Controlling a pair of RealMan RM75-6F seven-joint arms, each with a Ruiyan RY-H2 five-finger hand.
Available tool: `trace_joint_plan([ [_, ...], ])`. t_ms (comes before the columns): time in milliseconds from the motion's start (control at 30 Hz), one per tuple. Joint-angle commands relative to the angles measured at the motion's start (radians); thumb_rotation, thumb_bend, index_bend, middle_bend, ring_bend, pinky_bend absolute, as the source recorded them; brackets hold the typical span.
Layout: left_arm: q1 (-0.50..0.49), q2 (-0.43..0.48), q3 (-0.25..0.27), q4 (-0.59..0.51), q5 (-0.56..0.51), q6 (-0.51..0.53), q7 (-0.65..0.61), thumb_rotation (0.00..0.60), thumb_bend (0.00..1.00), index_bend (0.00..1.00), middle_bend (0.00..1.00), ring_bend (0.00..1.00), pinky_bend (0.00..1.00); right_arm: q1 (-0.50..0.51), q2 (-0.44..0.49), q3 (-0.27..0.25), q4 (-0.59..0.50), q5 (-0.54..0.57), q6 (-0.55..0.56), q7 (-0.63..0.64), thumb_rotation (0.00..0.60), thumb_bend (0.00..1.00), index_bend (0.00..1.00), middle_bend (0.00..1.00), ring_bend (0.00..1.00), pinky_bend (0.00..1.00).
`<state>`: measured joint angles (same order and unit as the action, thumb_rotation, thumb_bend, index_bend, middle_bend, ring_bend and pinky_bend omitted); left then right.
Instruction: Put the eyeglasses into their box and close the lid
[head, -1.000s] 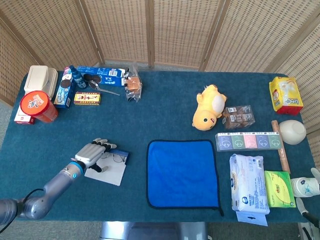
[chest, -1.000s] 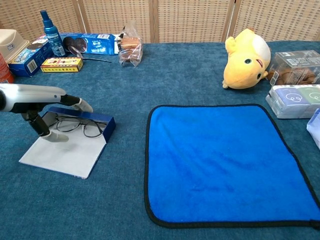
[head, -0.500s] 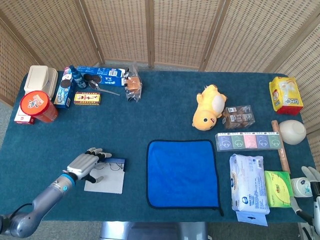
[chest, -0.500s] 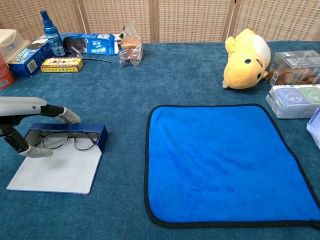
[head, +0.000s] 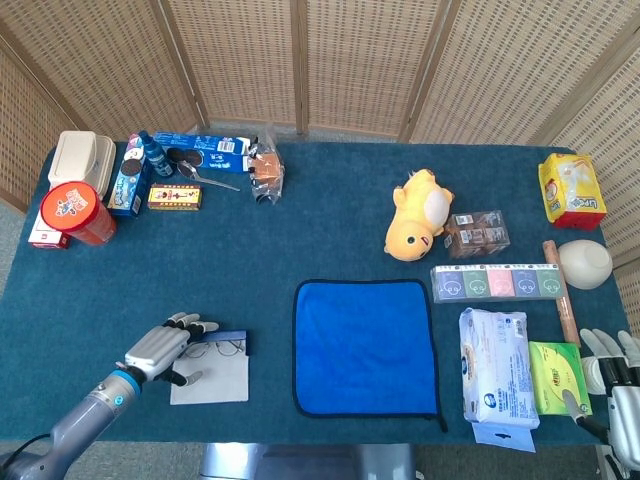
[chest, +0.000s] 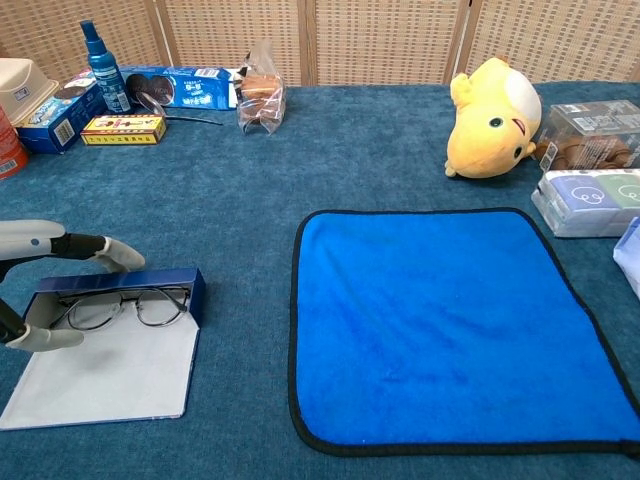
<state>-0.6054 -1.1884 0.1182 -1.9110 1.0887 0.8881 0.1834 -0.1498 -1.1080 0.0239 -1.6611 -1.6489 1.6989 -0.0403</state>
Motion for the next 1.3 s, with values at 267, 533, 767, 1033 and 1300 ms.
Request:
trace_joint_plan([
  [267, 0.08, 0.015, 0.048, -0.059, 0.079, 0.072, -0.002, 0.531, 0.29, 0.11, 0.19, 0.06, 0.03, 0.026, -0.007, -0.005, 0.014, -0.027, -0.018, 0.007, 0.6, 0.28, 0.13, 0.16, 0.07, 0.11],
  [533, 0.089, -0.015, 0.031, -0.053, 0.096, 0.06, -0.017, 0.532, 0.29, 0.1, 0.19, 0.06, 0.04, 0.033, -0.015, -0.011, 0.025, -0.036, -0.018, 0.018, 0.6, 0.28, 0.13, 0.16, 0.07, 0.11],
  [767, 0.074, -0.044, 0.007, -0.043, 0.081, 0.038, 0.006, 0.53, 0.29, 0.1, 0.18, 0.05, 0.04, 0.027, -0.013, -0.015, 0.032, -0.036, -0.003, 0.03, 0.6, 0.28, 0.13, 0.16, 0.07, 0.11],
  [1033, 0.063, -0.064, 0.003, -0.058, 0.082, 0.014, 0.026, 0.527, 0.29, 0.1, 0.18, 0.05, 0.04, 0.022, -0.015, -0.019, 0.038, -0.036, 0.011, 0.039, 0.6, 0.28, 0.13, 0.16, 0.07, 0.11],
  [1300, 0.069, -0.071, 0.025, -0.082, 0.113, 0.009, 0.049, 0.526, 0.29, 0.1, 0.18, 0.05, 0.04, 0.02, -0.014, -0.02, 0.04, -0.038, 0.019, 0.041, 0.6, 0.28, 0.13, 0.16, 0.07, 0.11],
])
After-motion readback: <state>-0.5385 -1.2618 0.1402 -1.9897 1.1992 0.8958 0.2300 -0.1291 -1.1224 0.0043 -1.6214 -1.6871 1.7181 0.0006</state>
